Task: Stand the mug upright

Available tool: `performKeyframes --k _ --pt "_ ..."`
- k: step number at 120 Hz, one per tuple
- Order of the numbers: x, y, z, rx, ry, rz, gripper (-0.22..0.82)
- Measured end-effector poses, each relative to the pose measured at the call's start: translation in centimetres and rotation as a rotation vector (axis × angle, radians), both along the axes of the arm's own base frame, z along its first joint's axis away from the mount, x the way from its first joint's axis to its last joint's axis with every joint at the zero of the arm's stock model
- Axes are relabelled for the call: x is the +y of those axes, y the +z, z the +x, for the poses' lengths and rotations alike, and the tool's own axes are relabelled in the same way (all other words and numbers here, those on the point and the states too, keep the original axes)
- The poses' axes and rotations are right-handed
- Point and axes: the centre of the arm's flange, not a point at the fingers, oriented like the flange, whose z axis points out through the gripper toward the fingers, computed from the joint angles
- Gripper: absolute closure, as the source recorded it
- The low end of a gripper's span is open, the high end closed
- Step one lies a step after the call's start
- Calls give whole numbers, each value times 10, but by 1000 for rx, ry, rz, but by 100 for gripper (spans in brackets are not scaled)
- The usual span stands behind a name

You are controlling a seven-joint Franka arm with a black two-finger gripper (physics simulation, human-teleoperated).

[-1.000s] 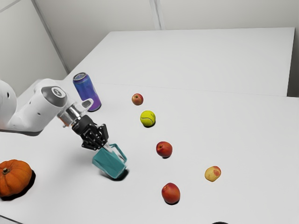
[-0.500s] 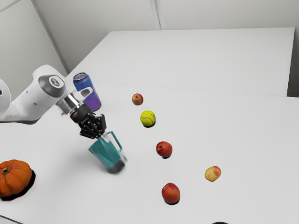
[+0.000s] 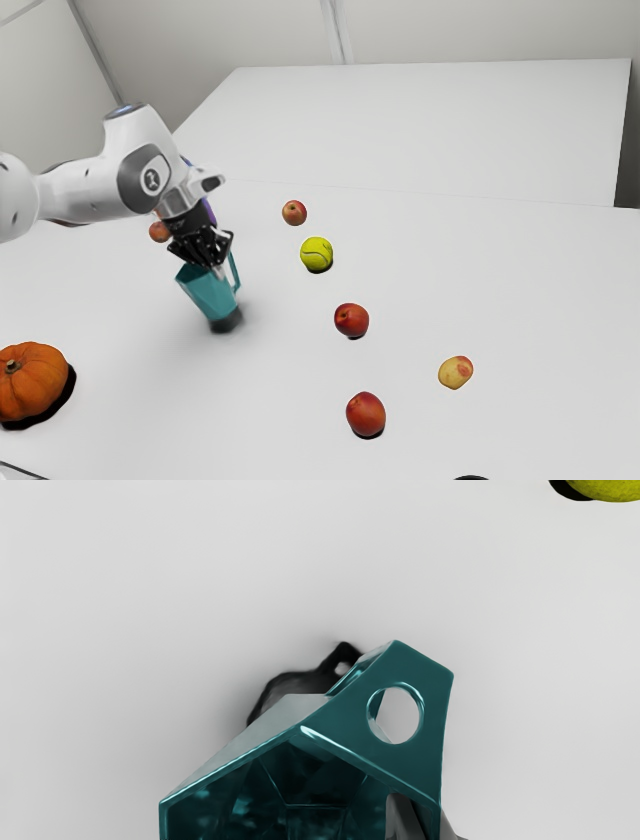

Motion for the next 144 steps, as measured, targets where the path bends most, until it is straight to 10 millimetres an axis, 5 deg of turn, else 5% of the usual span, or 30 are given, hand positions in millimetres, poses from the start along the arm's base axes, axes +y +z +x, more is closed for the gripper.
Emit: performKeyframes --k 31,82,136,144 --pt "-15 1 2 -21 54 117 79" --pt "14 -12 -8 64 307 124 79" --pt "11 -39 -6 116 420 141 79" --pt "10 -38 -5 115 425 143 65"
